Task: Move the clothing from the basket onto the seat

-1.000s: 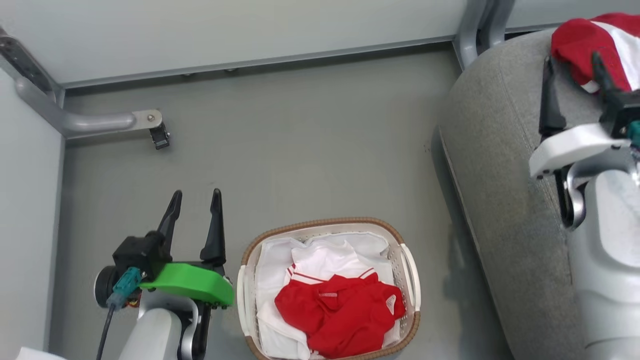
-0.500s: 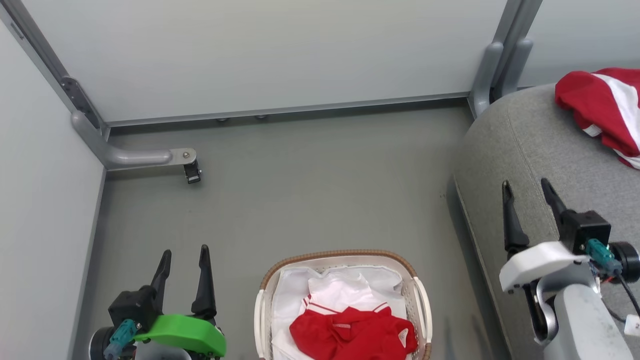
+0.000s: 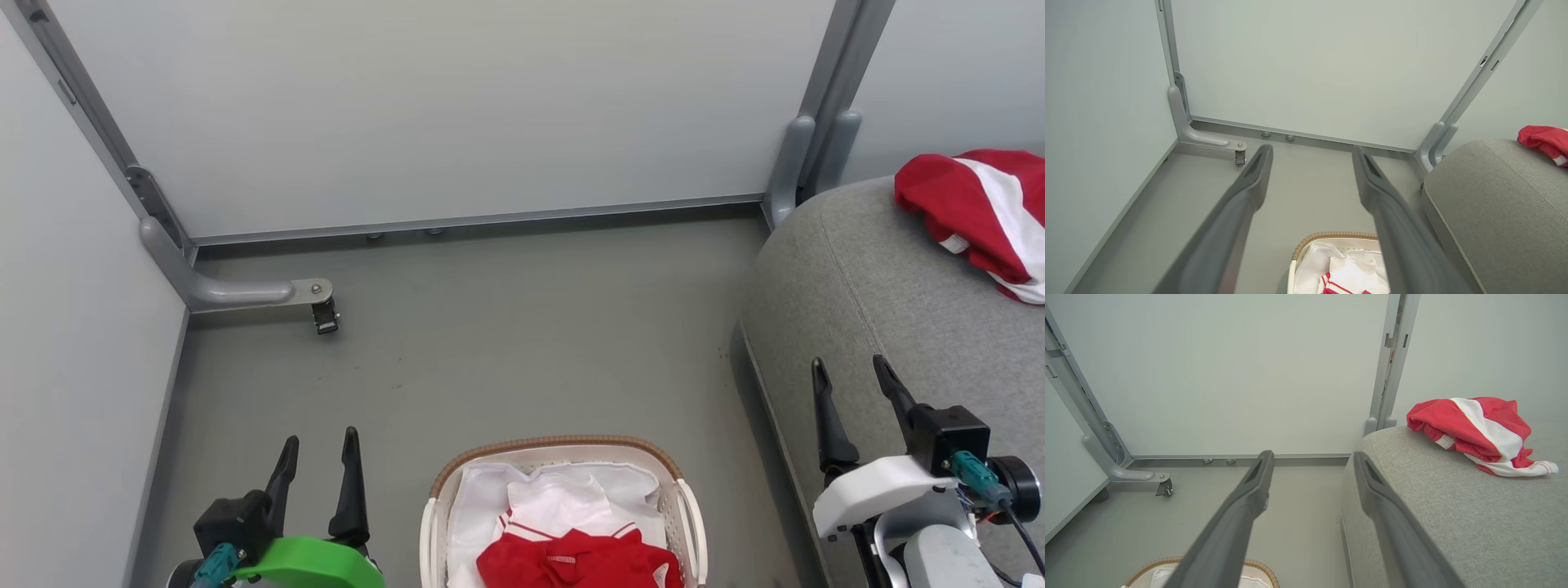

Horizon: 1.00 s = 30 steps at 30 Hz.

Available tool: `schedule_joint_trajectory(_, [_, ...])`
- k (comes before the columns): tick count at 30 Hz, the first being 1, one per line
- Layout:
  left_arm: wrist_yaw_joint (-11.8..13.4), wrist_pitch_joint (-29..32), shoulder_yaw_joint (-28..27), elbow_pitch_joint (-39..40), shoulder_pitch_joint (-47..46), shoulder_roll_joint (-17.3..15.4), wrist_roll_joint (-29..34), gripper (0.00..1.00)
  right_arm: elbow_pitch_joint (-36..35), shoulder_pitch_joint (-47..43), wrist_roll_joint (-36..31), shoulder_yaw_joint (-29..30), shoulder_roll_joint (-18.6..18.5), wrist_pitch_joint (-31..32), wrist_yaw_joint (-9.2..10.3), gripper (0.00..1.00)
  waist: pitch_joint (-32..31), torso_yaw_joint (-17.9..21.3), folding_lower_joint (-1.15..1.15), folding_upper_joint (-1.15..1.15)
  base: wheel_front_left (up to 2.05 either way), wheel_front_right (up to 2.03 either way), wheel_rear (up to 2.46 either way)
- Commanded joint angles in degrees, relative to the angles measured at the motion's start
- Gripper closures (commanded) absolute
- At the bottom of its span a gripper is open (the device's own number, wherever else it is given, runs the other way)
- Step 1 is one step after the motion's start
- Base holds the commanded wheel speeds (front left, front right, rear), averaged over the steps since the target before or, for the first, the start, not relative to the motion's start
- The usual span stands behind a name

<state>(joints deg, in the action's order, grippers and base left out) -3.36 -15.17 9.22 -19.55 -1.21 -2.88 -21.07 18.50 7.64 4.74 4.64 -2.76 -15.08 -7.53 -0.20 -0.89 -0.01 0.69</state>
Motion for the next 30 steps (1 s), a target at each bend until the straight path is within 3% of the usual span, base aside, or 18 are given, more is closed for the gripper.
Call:
schedule_joint_trajectory(1, [0.5,0.0,0.1,0.1,0.8,0.0,-0.1,0.00,-0.4,-0.9,0.3,-0.2,-0.2,-0.1,0.08,0.00,0.0,0.0,0.01,-0.69,0.00,0.00,0.00])
schedule_joint_trajectory(30, [0.3,0.0,2.0,-0.9,-0.8,0.0,0.3,0.00,-0.7,-0.9,2.3,-1.1,-0.2,-0.1,0.08,0.00,1.0,0.8,0.01,-0.69,0.00,0.00,0.00])
